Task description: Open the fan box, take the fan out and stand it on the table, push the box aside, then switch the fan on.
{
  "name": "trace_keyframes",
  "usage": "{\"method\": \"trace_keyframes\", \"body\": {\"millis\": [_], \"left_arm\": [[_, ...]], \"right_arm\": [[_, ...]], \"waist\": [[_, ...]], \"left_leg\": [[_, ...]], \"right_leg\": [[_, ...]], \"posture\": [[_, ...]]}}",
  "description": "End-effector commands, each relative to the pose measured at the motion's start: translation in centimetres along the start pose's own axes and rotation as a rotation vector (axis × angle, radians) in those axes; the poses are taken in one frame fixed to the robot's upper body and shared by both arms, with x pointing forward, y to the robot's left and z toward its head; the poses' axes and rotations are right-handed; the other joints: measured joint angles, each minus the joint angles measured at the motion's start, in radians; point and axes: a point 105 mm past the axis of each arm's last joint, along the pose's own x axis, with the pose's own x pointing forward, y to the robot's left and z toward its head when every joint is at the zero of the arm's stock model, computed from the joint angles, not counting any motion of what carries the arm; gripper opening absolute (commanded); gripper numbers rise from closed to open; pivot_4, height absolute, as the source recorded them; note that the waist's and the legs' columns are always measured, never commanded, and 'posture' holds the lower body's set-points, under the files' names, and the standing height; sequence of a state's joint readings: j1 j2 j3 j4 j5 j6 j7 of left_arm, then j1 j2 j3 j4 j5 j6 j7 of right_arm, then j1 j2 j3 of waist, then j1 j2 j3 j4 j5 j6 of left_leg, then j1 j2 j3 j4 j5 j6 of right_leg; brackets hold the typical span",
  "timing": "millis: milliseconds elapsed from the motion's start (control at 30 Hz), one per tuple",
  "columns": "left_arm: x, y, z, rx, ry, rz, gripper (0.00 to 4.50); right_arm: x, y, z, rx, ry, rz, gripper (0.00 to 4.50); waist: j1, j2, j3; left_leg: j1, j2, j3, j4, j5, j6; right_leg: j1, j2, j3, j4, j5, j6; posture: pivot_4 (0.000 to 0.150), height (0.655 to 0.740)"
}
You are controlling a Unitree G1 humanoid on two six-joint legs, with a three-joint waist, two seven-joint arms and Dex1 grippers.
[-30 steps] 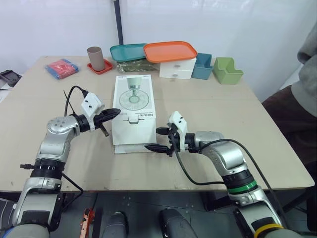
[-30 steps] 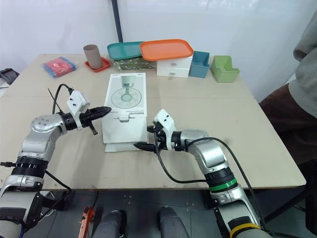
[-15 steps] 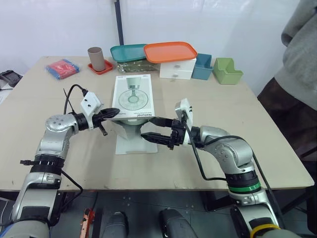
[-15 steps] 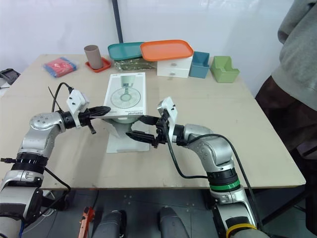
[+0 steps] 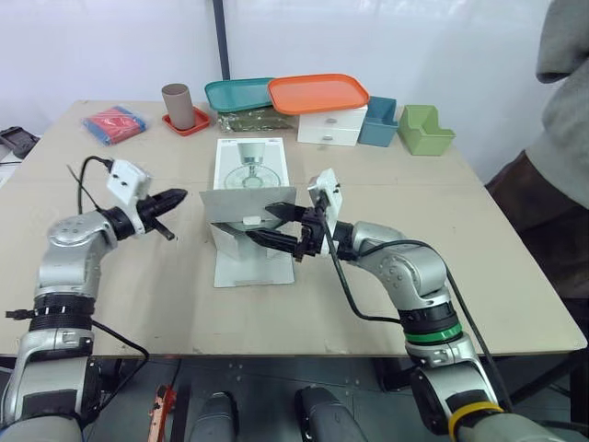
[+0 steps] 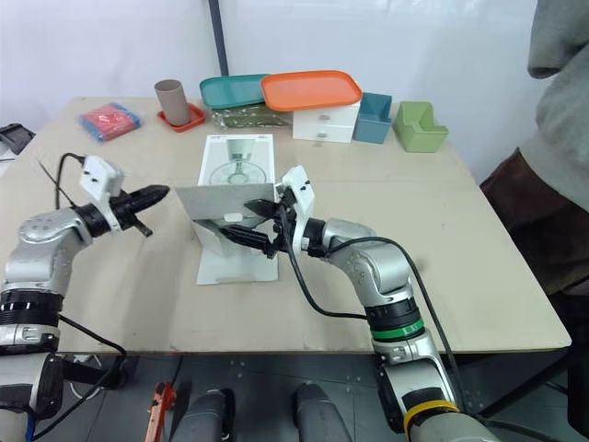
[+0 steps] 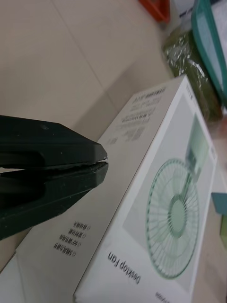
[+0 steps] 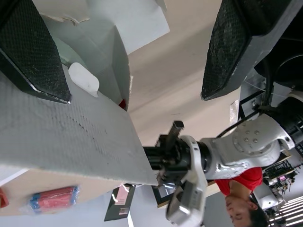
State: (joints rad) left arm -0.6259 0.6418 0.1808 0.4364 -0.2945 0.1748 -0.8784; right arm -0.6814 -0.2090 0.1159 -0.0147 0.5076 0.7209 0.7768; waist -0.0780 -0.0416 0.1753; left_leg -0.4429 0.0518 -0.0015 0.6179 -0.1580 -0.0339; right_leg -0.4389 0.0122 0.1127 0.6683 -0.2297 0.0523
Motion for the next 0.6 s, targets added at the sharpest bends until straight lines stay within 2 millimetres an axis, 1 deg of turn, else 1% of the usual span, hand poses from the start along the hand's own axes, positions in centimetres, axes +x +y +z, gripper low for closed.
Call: {"method": "trace_keyframes", "body": {"millis": [33, 133, 200, 367, 500, 600], "left_arm": [[-0.7, 0.0, 1.2, 0.028, -0.034, 0.009, 0.13], [-0.8, -0.2, 1.5, 0.029, -0.042, 0.005, 0.13], [-0.7, -0.7, 2.0, 0.022, -0.059, -0.011, 0.13], [0.3, -2.3, 3.9, 0.031, -0.114, -0.071, 0.13], [1.2, -3.6, 4.9, 0.031, -0.145, -0.135, 0.13], [2.0, -4.6, 5.3, 0.031, -0.154, -0.177, 0.13]], "right_arm": [[0.3, -0.1, 1.2, -0.035, -0.033, -0.009, 4.5], [0.4, -0.3, 1.0, -0.024, -0.029, -0.022, 4.5], [0.5, -0.5, 0.8, -0.023, -0.02, -0.036, 4.5], [0.7, -2.4, 0.3, 0.019, 0.01, -0.14, 4.5], [0.6, -2.7, 0.0, 0.026, 0.024, -0.167, 4.5], [0.5, -2.8, -0.3, 0.025, 0.033, -0.177, 4.5]], "waist": [[0.001, 0.0, 0.0], [0.001, 0.0, 0.0], [0.001, 0.0, 0.0], [0.001, 0.0, 0.0], [0.001, 0.0, 0.0], [0.001, 0.0, 0.0]], "left_leg": [[0.0, 0.0, 0.0, 0.0, 0.0, 0.0], [0.0, 0.0, 0.0, 0.0, 0.0, 0.0], [0.0, 0.0, 0.0, 0.0, 0.0, 0.0], [0.0, 0.0, 0.0, 0.0, 0.0, 0.0], [0.0, 0.0, 0.0, 0.0, 0.0, 0.0], [0.0, 0.0, 0.0, 0.0, 0.0, 0.0]], "right_leg": [[0.0, 0.0, 0.0, 0.0, 0.0, 0.0], [0.0, 0.0, 0.0, 0.0, 0.0, 0.0], [0.0, 0.0, 0.0, 0.0, 0.0, 0.0], [0.0, 0.0, 0.0, 0.0, 0.001, 0.0], [0.0, 0.0, -0.001, 0.0, 0.0, 0.0], [0.001, 0.0, -0.001, 0.0, 0.0, 0.0]], "posture": [[0.15, 0.74], [0.15, 0.74], [0.15, 0.74], [0.15, 0.74], [0.15, 0.74], [0.15, 0.74]]}}
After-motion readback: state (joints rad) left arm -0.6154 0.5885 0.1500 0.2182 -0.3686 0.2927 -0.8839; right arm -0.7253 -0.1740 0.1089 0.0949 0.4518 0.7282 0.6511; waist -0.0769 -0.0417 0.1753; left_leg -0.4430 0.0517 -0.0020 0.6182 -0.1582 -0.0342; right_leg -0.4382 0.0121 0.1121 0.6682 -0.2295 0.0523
